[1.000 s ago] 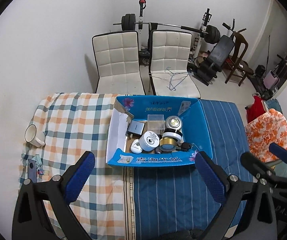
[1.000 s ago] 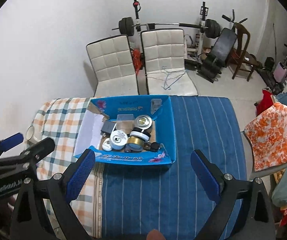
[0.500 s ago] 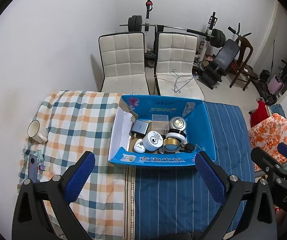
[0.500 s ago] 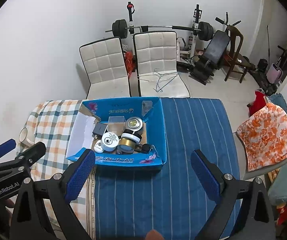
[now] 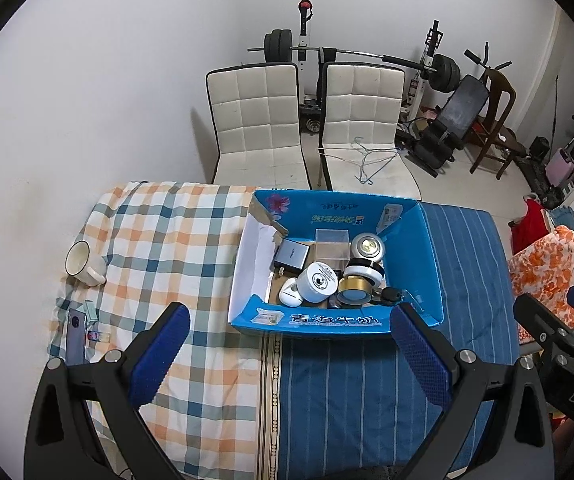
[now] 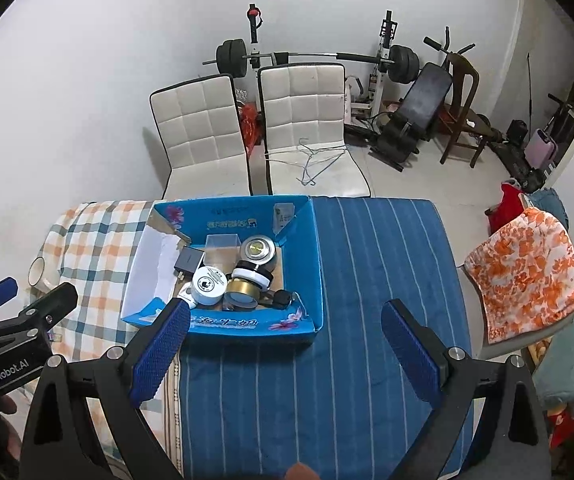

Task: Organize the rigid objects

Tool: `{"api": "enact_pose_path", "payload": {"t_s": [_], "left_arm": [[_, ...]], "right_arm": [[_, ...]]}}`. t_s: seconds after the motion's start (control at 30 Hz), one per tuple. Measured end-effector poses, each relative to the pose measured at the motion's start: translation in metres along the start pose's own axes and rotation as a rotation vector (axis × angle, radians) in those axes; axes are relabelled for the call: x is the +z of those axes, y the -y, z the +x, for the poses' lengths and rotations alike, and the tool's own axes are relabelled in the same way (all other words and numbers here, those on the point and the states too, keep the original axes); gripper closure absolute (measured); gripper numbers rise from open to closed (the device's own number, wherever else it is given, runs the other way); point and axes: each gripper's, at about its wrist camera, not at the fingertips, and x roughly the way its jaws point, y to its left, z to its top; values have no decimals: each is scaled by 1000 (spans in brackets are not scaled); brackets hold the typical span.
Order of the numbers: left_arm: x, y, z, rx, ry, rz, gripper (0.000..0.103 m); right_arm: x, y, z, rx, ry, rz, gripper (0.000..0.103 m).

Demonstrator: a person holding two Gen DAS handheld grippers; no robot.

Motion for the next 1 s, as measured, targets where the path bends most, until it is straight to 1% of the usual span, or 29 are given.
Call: {"api": "enact_pose_path", "payload": {"t_s": [0.13, 0.2, 0.53, 0.73, 1.0], "left_arm": [[0, 0, 0, 1, 2, -2, 0], [0, 0, 2, -10, 0, -1, 0], [-3, -2, 12, -1, -20, -4, 0], [-3, -4, 15, 9, -29, -3, 0], [1, -9, 14, 13, -13, -6, 0]], "right_arm": [[0, 2, 5, -9, -10, 0, 5], [0, 2, 6, -24, -10, -5, 5], [1, 2, 10, -57, -8, -13, 5], [1, 2, 11, -57, -9, -14, 5], [1, 0, 11, -60, -10, -11, 5]]}}
